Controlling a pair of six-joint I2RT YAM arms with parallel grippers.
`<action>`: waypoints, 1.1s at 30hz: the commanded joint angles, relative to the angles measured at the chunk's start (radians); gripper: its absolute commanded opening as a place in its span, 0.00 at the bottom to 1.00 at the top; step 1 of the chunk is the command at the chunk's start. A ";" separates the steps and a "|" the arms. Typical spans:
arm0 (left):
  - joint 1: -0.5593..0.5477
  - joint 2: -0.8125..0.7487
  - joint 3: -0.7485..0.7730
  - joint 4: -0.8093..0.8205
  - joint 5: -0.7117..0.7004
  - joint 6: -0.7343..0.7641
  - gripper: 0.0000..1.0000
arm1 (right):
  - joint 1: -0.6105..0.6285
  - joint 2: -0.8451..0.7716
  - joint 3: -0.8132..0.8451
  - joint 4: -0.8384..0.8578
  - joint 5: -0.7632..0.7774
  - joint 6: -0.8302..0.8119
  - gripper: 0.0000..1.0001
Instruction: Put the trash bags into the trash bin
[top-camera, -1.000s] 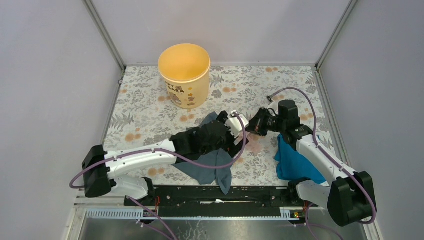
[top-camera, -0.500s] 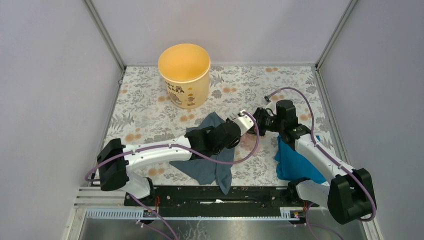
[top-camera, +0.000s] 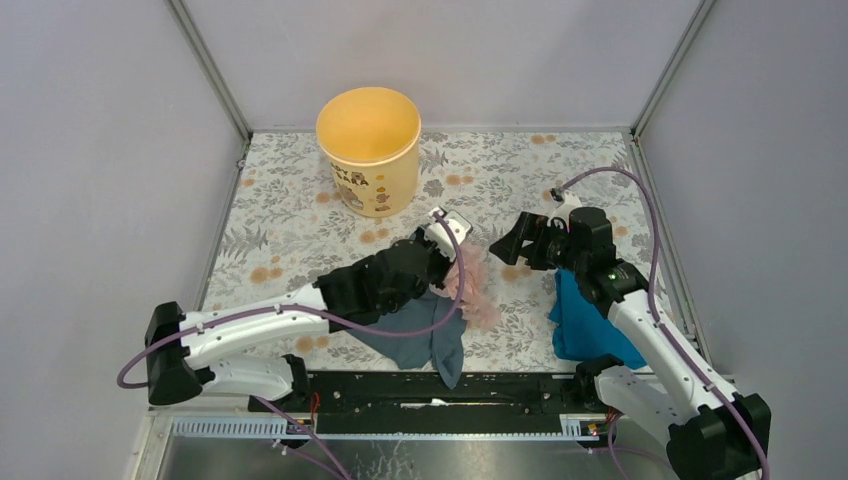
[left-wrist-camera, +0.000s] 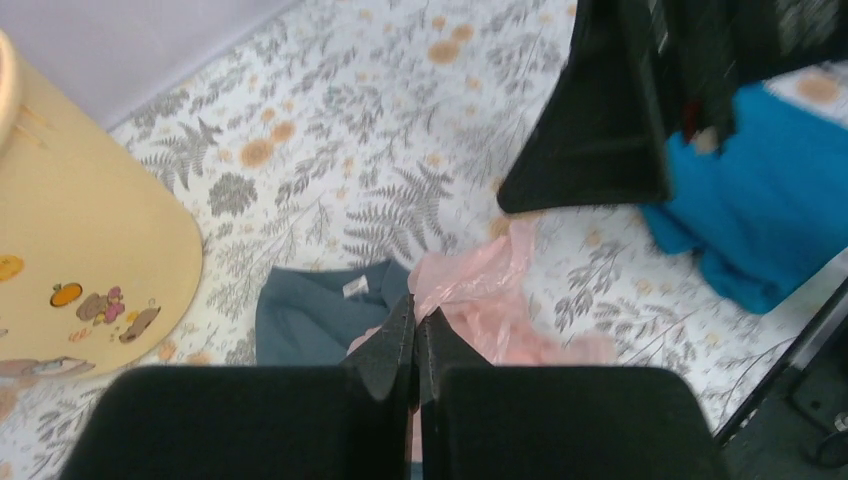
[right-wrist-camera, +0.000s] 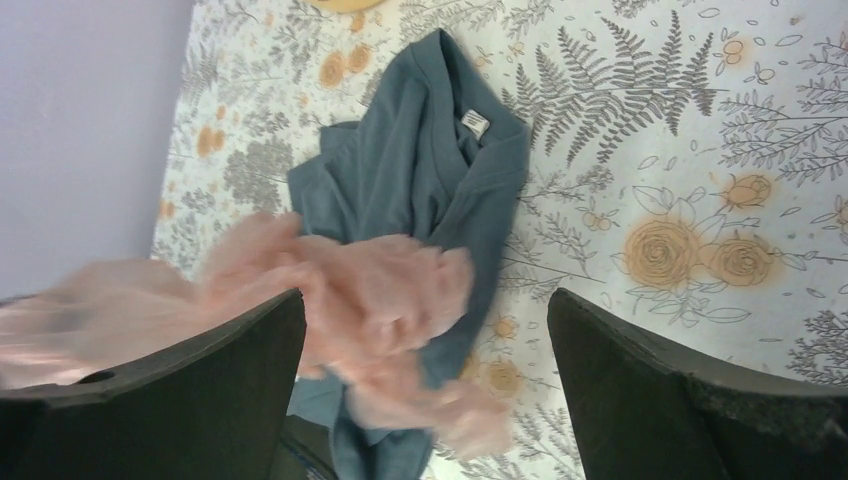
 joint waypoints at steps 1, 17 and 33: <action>0.007 -0.068 -0.024 0.123 0.026 -0.026 0.00 | 0.003 0.003 -0.091 0.127 -0.055 -0.100 0.97; 0.010 -0.165 -0.051 0.156 -0.090 -0.059 0.00 | 0.058 -0.017 -0.403 0.726 -0.470 0.130 1.00; 0.044 -0.230 -0.076 0.181 -0.081 -0.094 0.00 | 0.193 0.223 -0.390 0.934 -0.389 0.116 0.97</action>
